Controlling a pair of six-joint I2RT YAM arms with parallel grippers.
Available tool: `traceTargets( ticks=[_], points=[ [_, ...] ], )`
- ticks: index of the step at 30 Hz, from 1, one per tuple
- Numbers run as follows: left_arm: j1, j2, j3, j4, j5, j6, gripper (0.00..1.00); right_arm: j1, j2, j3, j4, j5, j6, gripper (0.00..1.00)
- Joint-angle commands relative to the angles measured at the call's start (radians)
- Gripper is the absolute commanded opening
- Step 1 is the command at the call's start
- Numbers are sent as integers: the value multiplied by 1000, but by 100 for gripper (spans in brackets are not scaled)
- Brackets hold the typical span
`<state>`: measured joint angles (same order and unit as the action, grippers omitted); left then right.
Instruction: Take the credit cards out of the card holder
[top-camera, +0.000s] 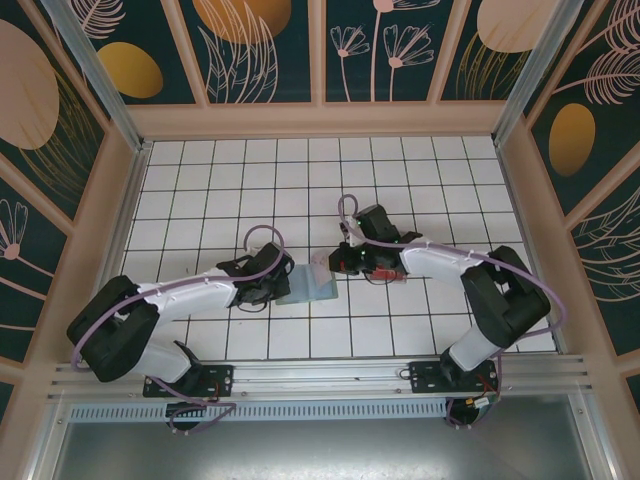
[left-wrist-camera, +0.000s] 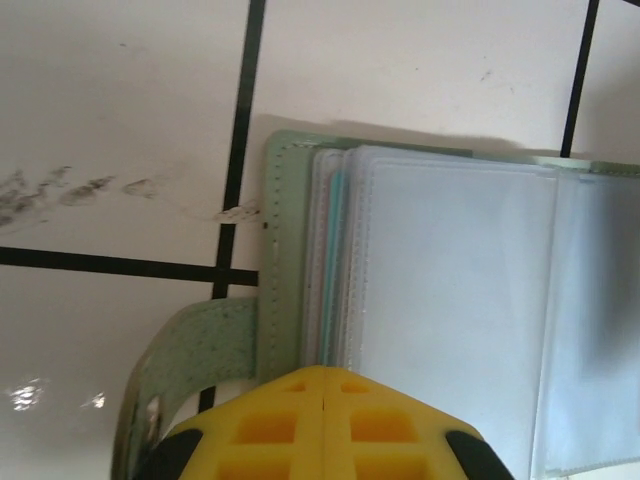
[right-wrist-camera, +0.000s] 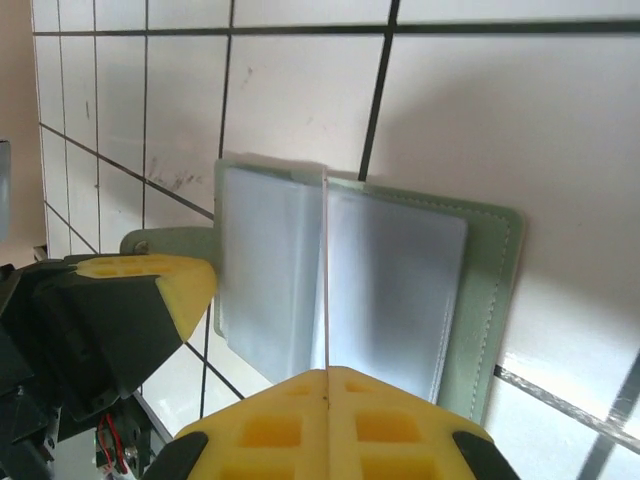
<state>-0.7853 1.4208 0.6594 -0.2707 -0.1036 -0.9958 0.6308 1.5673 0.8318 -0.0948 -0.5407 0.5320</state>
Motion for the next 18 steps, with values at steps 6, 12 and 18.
traceTargets(
  ticks=[6,12,18],
  points=[
    [5,-110,142,-38,-83,88,4,-13,-132,178,-268,145,-176,0],
    [7,-134,245,11,-88,192,58,-16,-221,233,-388,302,-379,0],
    [37,-113,344,7,-43,288,93,-15,-349,190,-376,484,-619,0]
  ],
)
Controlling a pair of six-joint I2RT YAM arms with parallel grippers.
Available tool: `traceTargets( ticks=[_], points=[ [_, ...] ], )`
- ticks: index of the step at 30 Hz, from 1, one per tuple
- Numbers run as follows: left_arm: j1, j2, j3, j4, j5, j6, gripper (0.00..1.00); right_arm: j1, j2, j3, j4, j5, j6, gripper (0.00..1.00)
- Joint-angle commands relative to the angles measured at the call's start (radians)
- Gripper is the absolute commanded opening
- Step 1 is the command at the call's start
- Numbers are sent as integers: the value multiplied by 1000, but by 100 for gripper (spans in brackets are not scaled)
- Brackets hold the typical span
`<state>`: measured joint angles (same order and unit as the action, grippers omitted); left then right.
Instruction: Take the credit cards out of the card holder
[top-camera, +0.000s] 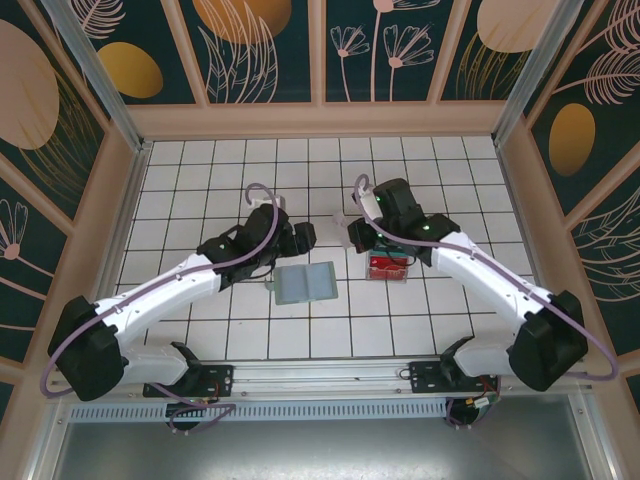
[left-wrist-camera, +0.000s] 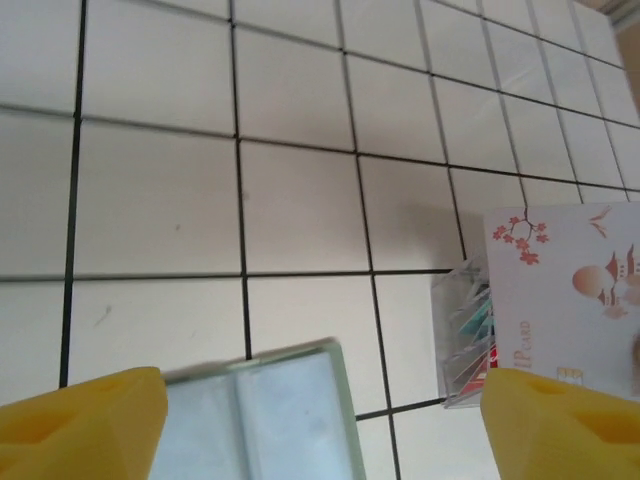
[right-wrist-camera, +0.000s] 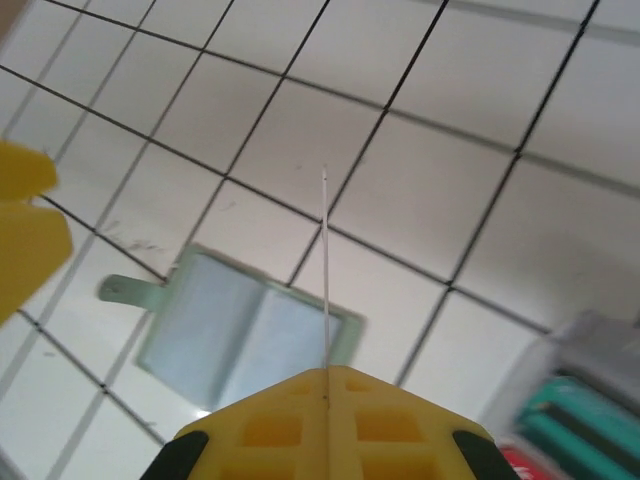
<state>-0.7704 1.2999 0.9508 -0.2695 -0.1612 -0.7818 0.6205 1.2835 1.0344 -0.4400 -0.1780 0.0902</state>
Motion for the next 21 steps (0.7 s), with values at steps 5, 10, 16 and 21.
traceTargets(
  ticks=[5,10,16,21],
  points=[
    [89,-8,64,25,61,114,99,-18,-156,-61,-18,228,-443,0],
    [129,-25,53,55,105,154,98,-42,-123,-57,-79,300,-678,0],
    [143,-43,54,54,99,192,99,-48,-146,-141,-3,378,-958,0],
    [145,-74,39,60,86,195,98,-56,-121,-160,-9,384,-1084,0]
  ],
)
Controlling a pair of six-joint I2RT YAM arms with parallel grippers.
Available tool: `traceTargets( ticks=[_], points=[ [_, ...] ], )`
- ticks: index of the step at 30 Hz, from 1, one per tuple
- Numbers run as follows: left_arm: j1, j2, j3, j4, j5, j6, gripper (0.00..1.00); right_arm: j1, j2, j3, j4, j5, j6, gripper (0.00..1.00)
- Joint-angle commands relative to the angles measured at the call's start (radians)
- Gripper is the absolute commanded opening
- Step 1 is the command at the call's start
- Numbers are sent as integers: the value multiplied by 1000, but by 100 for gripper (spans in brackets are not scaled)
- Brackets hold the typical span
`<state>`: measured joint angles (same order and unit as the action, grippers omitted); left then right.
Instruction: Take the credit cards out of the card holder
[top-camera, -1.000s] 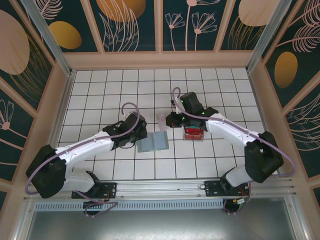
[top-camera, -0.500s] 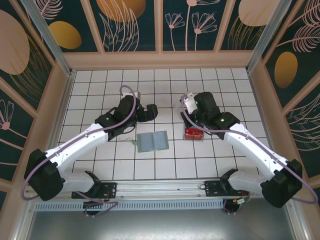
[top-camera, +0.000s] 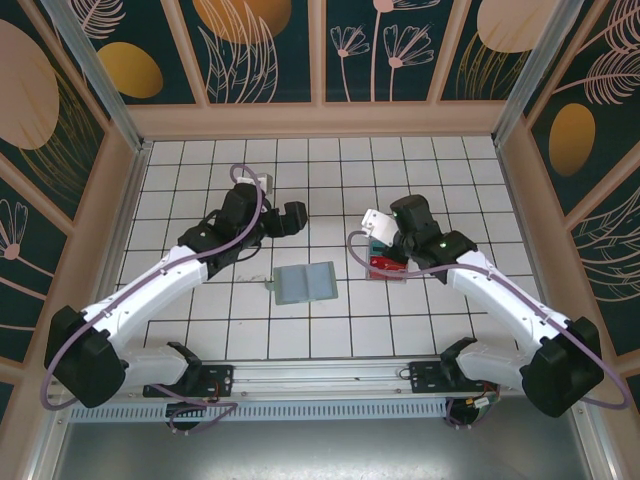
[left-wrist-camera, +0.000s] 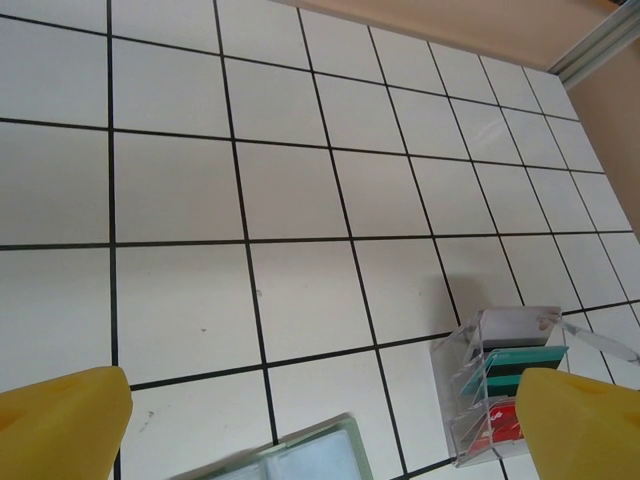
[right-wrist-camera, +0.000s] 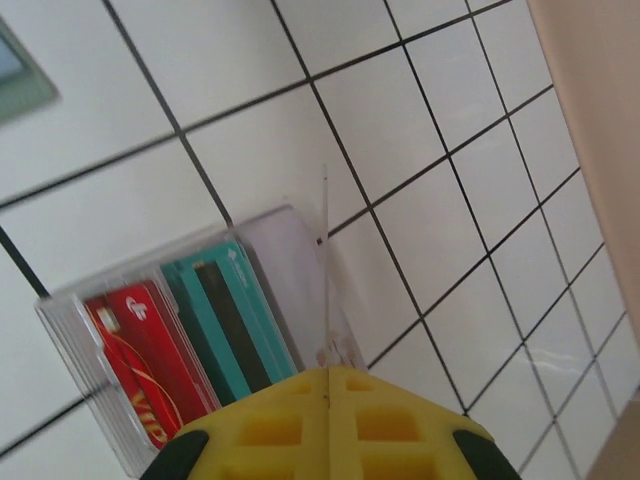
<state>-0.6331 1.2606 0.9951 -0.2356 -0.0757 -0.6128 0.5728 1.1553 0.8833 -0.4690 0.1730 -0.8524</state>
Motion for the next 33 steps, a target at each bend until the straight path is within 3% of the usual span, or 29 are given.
traceTargets(
  ticks=[1,13,33],
  points=[
    [8,-40,-11,31,-4,27,99,-9,11,-12,29,30,-154,0],
    [9,-67,-50,38,-35,21,98,-9,58,-106,91,57,-222,0],
    [9,-70,-69,41,-34,15,99,-20,92,-162,165,45,-209,0]
  ],
)
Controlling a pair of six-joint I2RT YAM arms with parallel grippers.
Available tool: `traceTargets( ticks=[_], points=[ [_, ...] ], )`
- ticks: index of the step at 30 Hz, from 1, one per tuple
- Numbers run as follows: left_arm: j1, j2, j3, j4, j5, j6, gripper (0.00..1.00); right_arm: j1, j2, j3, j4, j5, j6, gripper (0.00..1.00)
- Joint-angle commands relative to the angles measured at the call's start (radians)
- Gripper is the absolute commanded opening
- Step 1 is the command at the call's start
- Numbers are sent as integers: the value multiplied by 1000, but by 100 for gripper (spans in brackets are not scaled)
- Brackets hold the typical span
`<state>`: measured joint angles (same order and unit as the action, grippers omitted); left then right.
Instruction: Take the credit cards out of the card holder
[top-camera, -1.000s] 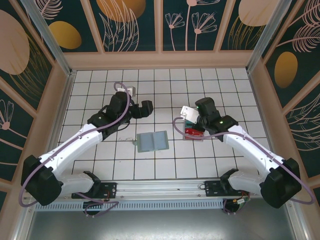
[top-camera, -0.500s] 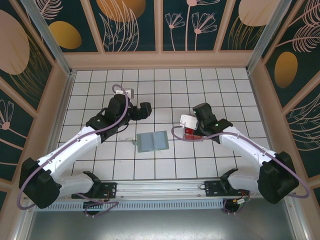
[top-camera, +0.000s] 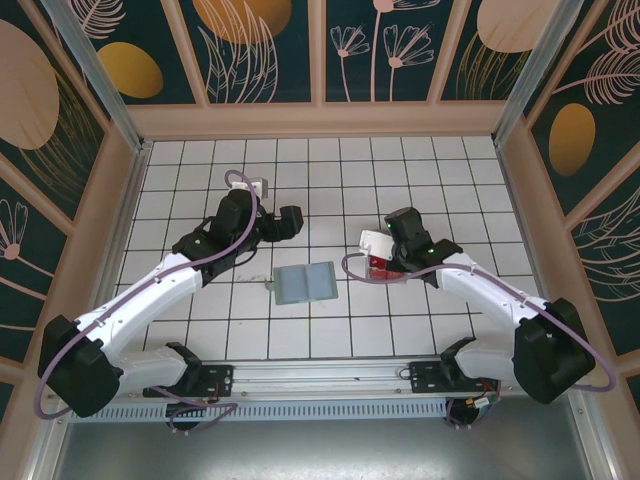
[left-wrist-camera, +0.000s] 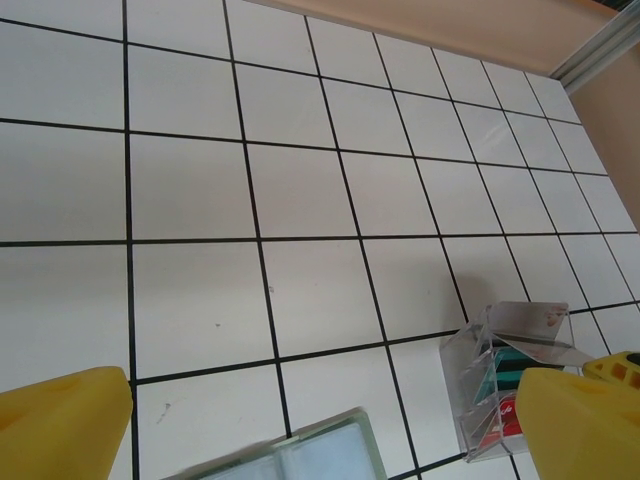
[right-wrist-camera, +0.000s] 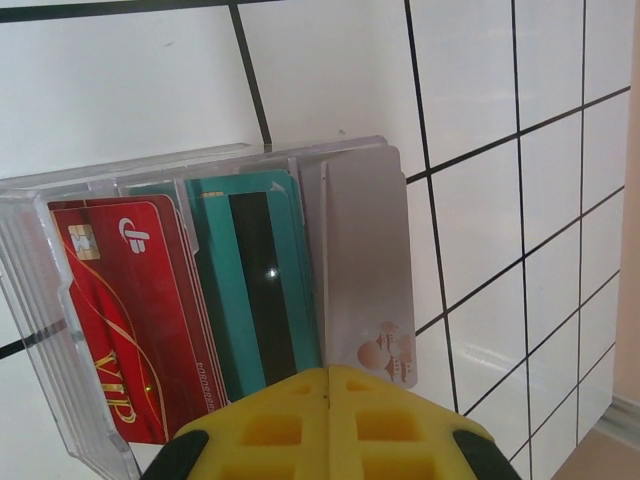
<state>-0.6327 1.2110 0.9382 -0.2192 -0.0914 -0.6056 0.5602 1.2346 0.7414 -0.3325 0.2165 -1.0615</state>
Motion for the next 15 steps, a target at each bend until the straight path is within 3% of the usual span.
traceTargets(
  ticks=[1,4,6,15],
  points=[
    [8,-22,-14,24,-19,9,98,-7,16,-23,43,9,5,0],
    [8,-25,-16,26,-20,7,98,-7,23,-31,72,24,15,2],
    [8,-29,-19,25,-22,7,98,-7,29,-39,119,58,17,22],
    [8,-39,-33,29,-26,4,98,-46,55,4,220,125,103,30]
  ],
)
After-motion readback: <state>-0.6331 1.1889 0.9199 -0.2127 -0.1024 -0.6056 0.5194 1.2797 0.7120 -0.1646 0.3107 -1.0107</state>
